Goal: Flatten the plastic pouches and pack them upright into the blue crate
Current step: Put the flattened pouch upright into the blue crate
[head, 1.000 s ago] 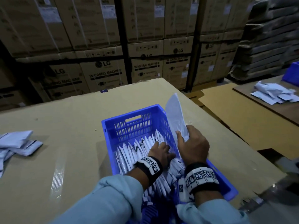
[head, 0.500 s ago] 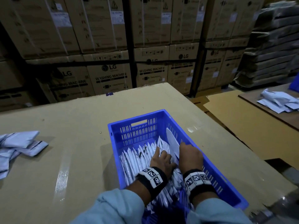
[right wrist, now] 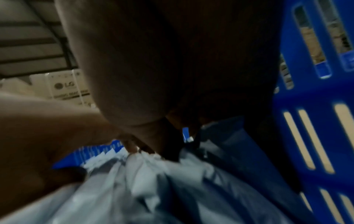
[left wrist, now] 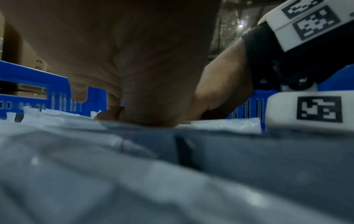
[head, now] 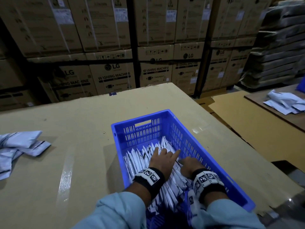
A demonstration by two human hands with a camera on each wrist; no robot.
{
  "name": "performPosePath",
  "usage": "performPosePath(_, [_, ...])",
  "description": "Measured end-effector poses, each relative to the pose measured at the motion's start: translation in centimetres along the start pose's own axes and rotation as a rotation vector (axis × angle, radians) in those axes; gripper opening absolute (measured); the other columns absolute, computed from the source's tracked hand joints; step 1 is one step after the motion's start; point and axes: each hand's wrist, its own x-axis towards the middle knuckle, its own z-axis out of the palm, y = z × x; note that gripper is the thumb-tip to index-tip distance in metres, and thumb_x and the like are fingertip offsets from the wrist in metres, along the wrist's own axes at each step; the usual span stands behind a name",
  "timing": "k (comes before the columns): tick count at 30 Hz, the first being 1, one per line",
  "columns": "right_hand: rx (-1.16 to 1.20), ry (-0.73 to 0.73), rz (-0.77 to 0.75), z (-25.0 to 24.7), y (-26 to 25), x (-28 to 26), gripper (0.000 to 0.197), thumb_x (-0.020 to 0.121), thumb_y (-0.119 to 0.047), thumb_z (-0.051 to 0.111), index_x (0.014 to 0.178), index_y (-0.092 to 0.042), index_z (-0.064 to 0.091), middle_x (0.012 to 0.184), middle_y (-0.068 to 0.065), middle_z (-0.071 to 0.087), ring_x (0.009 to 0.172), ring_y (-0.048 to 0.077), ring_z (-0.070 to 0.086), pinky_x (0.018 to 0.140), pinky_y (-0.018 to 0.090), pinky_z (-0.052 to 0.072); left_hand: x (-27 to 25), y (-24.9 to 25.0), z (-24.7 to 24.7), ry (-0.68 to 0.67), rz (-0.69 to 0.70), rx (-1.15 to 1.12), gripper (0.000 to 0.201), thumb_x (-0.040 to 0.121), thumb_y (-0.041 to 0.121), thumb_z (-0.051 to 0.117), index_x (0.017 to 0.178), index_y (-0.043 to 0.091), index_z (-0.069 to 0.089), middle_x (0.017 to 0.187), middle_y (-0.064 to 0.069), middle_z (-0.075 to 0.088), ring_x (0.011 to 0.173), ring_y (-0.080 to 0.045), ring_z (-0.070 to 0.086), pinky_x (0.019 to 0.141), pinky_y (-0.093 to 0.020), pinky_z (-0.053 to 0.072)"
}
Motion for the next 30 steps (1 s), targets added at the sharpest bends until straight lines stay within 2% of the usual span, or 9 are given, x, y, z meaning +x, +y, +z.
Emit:
performPosePath(3, [0.046,-0.084,-0.007,0.0,0.1,0.2,0.056,0.103,-0.022,0.035,0.159,-0.019,0.032,0.161,0.013,0.036,0.144,0.032,0.041,0.115,0.041,0.039,0.1,-0.1,0.5,-0.017,0.031,0.044,0.071,0.091,0.023,0.065,0.154,0.026,0.033,0.150,-0.004,0.041,0.144,-0.032,0.028,0.123,-0.061,0.008])
performPosePath(8, [0.145,-0.115,0.082,0.7,-0.6,0.7,0.054,0.102,-0.024,0.040,0.151,-0.001,0.036,0.149,0.021,0.049,0.134,0.034,0.050,0.105,0.036,0.042,0.0,0.2,0.7,-0.010,0.007,0.064,0.059,0.097,0.030,0.056,0.152,0.020,0.037,0.153,-0.010,0.033,0.144,-0.031,0.024,0.122,-0.062,0.007])
performPosePath(11, [0.159,-0.180,0.016,0.7,-0.7,0.6,0.035,0.106,-0.023,0.033,0.114,-0.004,0.062,0.116,0.017,0.062,0.116,0.030,0.057,0.087,0.031,0.044,-0.1,0.3,0.5,-0.022,-0.007,0.071,0.060,0.098,0.034,0.055,0.153,0.019,0.036,0.158,-0.013,0.025,0.148,-0.031,0.020,0.123,-0.061,0.006])
performPosePath(13, [0.160,-0.222,0.001,0.4,-0.6,0.8,0.036,0.108,-0.018,0.027,0.090,-0.010,0.057,0.097,0.012,0.056,0.097,0.025,0.055,0.082,0.030,0.040,-0.1,0.2,0.5,-0.032,-0.019,0.068,0.061,0.099,0.033,0.054,0.154,0.021,0.034,0.163,-0.013,0.017,0.150,-0.031,0.015,0.123,-0.062,0.004])
performPosePath(16, [0.199,-0.215,0.014,0.3,-0.4,1.0,0.040,0.111,-0.022,0.023,0.109,-0.009,0.061,0.124,0.016,0.054,0.114,0.024,0.052,0.094,0.028,0.038,-0.2,0.1,0.3,-0.048,-0.035,0.062,0.061,0.099,0.033,0.054,0.155,0.022,0.032,0.164,-0.011,0.020,0.150,-0.031,0.016,0.123,-0.062,-0.001])
performPosePath(19, [0.124,-0.101,0.081,0.8,-0.6,0.8,0.067,0.108,-0.051,0.019,0.146,-0.004,0.048,0.153,0.021,0.046,0.138,0.033,0.048,0.112,0.037,0.038,-0.3,0.0,-1.5,-0.089,-0.063,0.021,0.068,0.097,0.031,0.056,0.157,0.019,0.026,0.165,-0.009,0.023,0.150,-0.030,0.022,0.122,-0.063,-0.004])
performPosePath(22, [0.054,0.089,0.077,1.0,-1.0,0.8,0.060,0.105,-0.052,0.034,0.133,-0.006,0.060,0.137,0.020,0.061,0.125,0.034,0.059,0.103,0.040,0.048,-0.9,-1.0,-4.9,-0.032,-0.101,-0.116,0.070,0.093,0.024,0.061,0.155,0.022,0.030,0.163,-0.012,0.026,0.146,-0.031,0.032,0.121,-0.065,-0.002])
performPosePath(25, [0.009,0.288,0.018,0.8,-1.5,0.9,0.035,0.100,-0.038,0.049,0.122,-0.013,0.059,0.120,0.015,0.069,0.109,0.035,0.067,0.091,0.042,0.055,-2.3,-3.6,-8.5,0.094,-0.134,-0.269,0.066,0.091,0.023,0.062,0.152,0.030,0.037,0.162,-0.006,0.032,0.141,-0.030,0.042,0.121,-0.059,0.016])
performPosePath(30, [-0.067,0.370,-0.001,0.0,-1.9,0.0,0.026,0.098,-0.030,0.051,0.117,-0.014,0.059,0.117,0.012,0.067,0.105,0.035,0.067,0.086,0.041,0.055,-6.7,-8.5,-12.1,0.249,-0.247,-0.496,0.051,0.099,0.036,0.058,0.148,0.034,0.045,0.160,0.005,0.037,0.141,-0.025,0.044,0.114,-0.046,0.035])
